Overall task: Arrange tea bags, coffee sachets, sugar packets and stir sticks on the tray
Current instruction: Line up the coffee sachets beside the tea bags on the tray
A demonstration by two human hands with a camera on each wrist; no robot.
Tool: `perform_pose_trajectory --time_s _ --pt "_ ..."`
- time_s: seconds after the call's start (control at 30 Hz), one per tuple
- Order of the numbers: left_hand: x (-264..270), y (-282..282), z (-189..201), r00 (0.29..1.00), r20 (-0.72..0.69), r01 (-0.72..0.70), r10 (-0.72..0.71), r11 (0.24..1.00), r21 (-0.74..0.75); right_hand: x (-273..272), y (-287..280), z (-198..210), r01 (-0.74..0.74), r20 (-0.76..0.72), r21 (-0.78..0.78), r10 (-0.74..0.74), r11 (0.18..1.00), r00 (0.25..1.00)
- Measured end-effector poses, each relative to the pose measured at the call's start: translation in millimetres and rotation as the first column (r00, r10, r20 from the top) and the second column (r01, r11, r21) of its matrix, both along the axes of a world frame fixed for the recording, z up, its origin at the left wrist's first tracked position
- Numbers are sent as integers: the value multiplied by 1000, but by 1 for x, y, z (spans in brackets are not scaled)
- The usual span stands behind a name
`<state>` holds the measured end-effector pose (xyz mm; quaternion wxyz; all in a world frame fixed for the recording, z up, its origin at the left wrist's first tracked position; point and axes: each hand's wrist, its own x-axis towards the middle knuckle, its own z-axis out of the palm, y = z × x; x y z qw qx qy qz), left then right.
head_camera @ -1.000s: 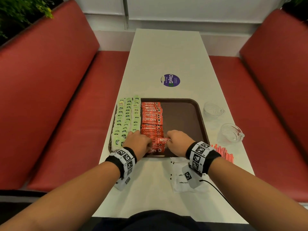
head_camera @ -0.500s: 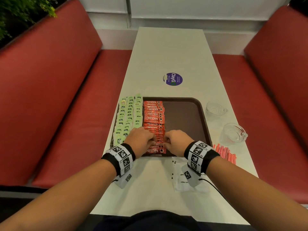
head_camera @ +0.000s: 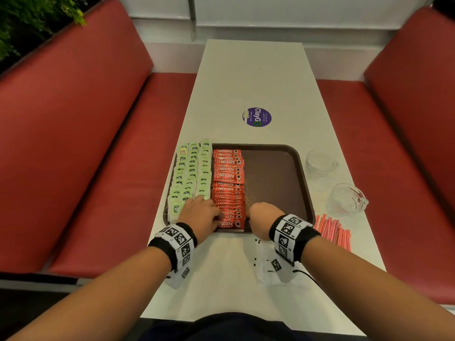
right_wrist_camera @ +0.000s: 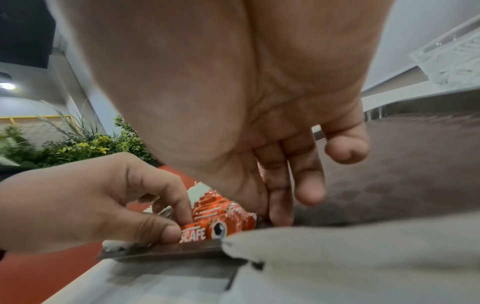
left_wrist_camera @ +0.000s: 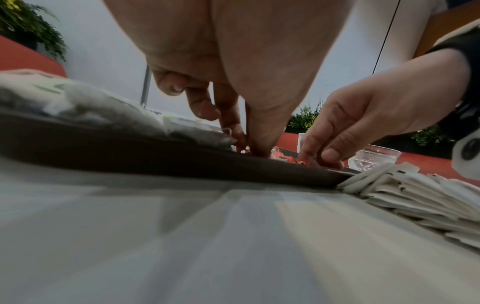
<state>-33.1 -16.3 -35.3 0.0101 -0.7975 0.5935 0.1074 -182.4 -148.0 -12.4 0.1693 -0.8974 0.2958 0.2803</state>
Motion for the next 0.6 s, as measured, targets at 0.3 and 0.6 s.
perform_pose_trajectory --time_s 0.3,0.6 --pt "1 -5 1 1000 -3 -17 16 999 -43 4 -5 6 32 -22 -27 -33 999 999" --pt "12 -28 3 992 90 -93 90 995 31 14 -18 -1 153 64 23 -154 988 986"
